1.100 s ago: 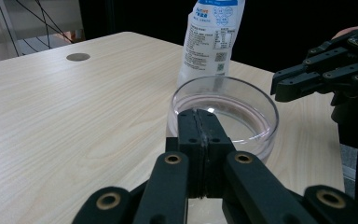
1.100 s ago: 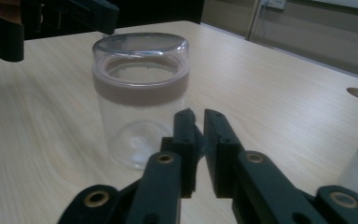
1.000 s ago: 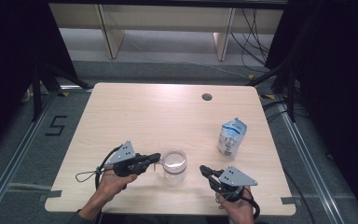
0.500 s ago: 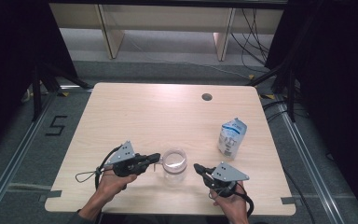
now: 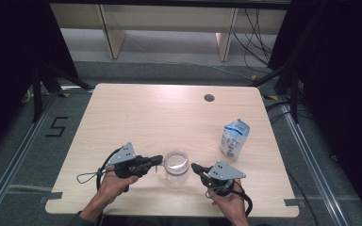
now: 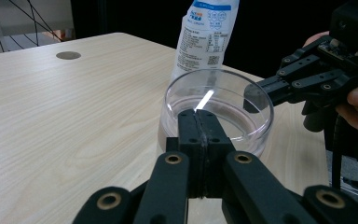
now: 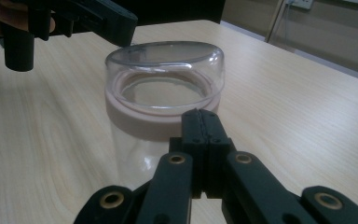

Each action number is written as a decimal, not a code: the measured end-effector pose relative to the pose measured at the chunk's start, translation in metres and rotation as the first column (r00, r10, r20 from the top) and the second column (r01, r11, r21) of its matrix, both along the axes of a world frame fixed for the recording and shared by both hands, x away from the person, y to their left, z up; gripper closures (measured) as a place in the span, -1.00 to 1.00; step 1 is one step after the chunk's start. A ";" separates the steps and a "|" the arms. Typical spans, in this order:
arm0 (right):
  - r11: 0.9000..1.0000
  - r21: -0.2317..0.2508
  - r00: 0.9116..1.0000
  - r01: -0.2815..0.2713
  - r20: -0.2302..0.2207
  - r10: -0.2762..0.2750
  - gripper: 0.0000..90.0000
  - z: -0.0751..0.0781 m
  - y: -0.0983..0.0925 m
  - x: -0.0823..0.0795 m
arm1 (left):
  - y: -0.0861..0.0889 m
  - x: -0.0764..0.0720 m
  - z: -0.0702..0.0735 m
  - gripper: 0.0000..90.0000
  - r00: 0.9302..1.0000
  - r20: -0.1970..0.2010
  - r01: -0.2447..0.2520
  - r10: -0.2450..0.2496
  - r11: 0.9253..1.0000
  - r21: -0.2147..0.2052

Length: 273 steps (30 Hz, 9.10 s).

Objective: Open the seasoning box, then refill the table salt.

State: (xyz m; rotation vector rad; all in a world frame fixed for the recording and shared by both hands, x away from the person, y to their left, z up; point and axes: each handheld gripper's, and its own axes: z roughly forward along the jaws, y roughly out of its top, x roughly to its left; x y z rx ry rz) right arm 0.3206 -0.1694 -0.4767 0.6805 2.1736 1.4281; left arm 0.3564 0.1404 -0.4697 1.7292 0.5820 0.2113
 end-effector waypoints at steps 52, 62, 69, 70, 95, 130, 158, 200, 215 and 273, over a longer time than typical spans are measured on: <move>0.999 -0.019 0.996 -0.036 0.079 0.038 1.00 0.031 0.026 0.000 | 0.023 -0.015 -0.024 -0.43 0.998 0.052 -0.053 0.046 0.988 0.144; 0.996 -0.007 0.988 -0.089 0.123 0.089 1.00 0.047 0.047 -0.003 | 0.033 -0.019 -0.036 -0.46 0.996 0.042 -0.085 0.079 0.983 0.163; 0.994 -0.012 0.985 -0.107 0.134 0.108 1.00 0.049 0.062 -0.006 | 0.034 -0.019 -0.034 -0.45 0.996 0.041 -0.087 0.082 0.984 0.153; 0.994 -0.019 0.985 -0.111 0.132 0.112 1.00 0.049 0.063 -0.006 | 0.034 -0.019 -0.034 -0.45 0.996 0.041 -0.088 0.083 0.984 0.155; 0.998 0.016 0.988 0.068 0.136 -0.069 0.30 0.046 -0.002 -0.013 | 0.033 -0.020 -0.037 -0.55 0.995 0.025 -0.104 0.101 0.986 0.134; 0.860 0.111 0.862 0.499 0.037 -0.505 -0.64 -0.001 -0.111 0.026 | 0.034 -0.025 -0.039 -0.58 0.993 0.011 -0.117 0.117 0.984 0.134; 0.892 0.064 0.893 0.448 0.025 -0.450 -0.60 -0.031 -0.094 0.072 | 0.032 -0.025 -0.039 -0.57 0.994 0.003 -0.108 0.108 0.986 0.130; 0.893 0.045 0.894 0.447 0.001 -0.448 -0.32 -0.038 -0.084 0.092 | 0.029 -0.026 -0.040 -0.59 0.994 -0.023 -0.099 0.103 0.985 0.140; 0.895 0.047 0.896 0.444 -0.020 -0.444 -0.21 -0.038 -0.083 0.094 | 0.030 -0.025 -0.039 -0.59 0.995 -0.012 -0.094 0.096 0.985 0.143; 0.931 -0.111 0.922 0.347 0.223 -0.317 -0.05 -0.005 -0.061 0.057 | 0.031 -0.022 -0.037 -0.59 0.995 -0.018 -0.094 0.098 0.984 0.153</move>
